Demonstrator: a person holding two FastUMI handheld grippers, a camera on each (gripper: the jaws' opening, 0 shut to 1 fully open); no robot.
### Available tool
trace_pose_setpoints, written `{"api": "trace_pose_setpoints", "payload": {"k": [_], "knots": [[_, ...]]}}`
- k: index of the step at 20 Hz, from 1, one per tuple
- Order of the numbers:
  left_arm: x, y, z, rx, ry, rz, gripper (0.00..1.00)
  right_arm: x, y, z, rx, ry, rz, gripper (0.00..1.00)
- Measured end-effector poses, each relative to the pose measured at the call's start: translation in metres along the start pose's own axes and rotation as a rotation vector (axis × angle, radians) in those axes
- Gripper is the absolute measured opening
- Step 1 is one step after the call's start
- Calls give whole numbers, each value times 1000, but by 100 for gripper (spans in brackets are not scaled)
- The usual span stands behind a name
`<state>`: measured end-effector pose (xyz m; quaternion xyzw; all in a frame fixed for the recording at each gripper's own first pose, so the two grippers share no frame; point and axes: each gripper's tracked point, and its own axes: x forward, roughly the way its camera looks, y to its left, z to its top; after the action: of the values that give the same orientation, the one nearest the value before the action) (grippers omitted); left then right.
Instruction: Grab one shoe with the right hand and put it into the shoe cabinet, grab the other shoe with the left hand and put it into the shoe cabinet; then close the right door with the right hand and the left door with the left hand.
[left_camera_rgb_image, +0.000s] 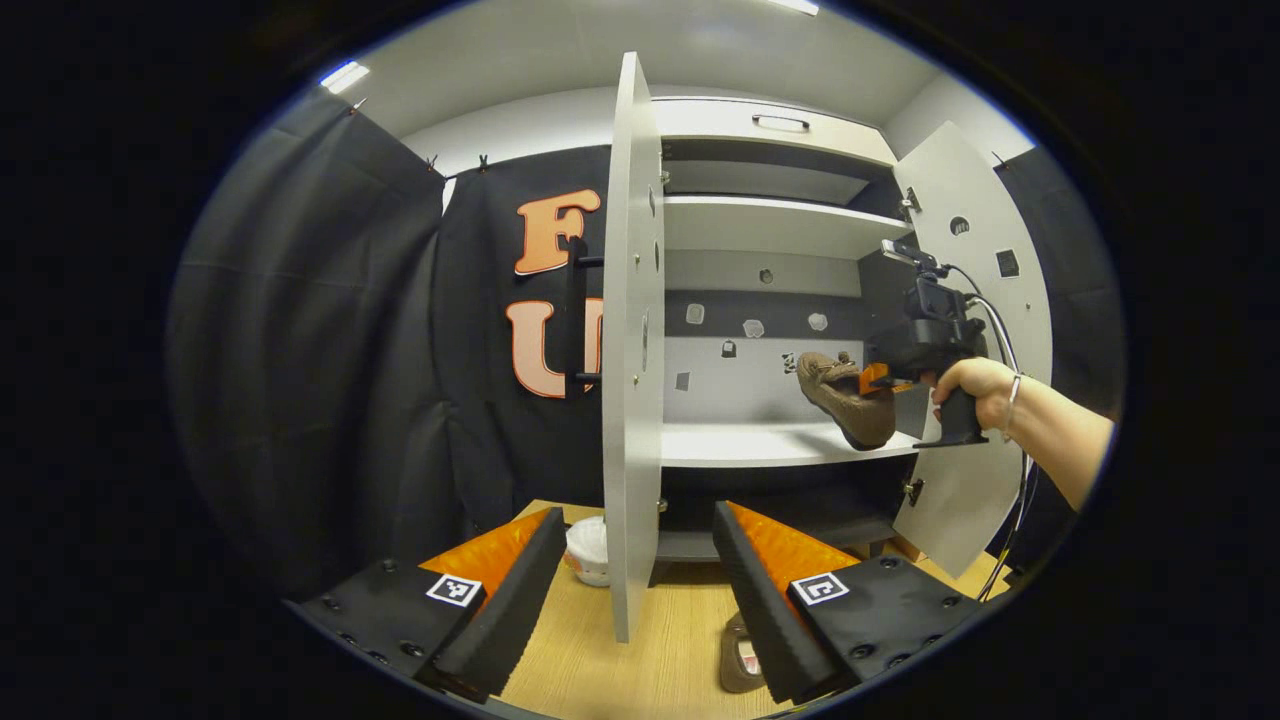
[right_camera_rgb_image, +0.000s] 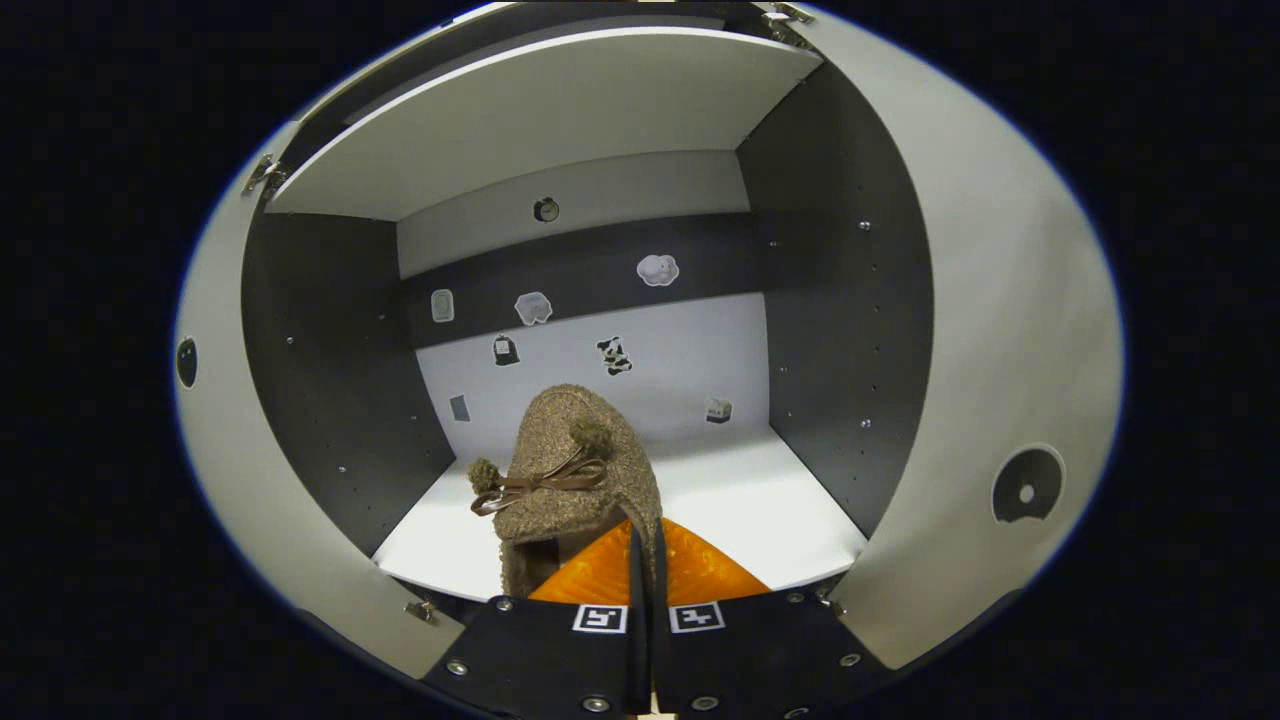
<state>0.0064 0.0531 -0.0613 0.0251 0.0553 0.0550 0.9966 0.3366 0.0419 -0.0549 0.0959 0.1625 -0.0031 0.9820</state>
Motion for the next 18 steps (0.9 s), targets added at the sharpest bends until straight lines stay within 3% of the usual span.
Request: {"api": "trace_pose_setpoints", "payload": {"k": [8,11,14,18], "knots": [[11,14,-10,17,28,33,97,85,-18,-28,-5,118,-80,1],[11,16,-15,18,41,40,97,88,-14,-25,25,116,-69,3],[9,13,-14,11,38,34,97,81,-13,-11,23,62,-68,16],[3,7,-17,12,37,15,97,51,-10,3,-7,6,-46,25]]}}
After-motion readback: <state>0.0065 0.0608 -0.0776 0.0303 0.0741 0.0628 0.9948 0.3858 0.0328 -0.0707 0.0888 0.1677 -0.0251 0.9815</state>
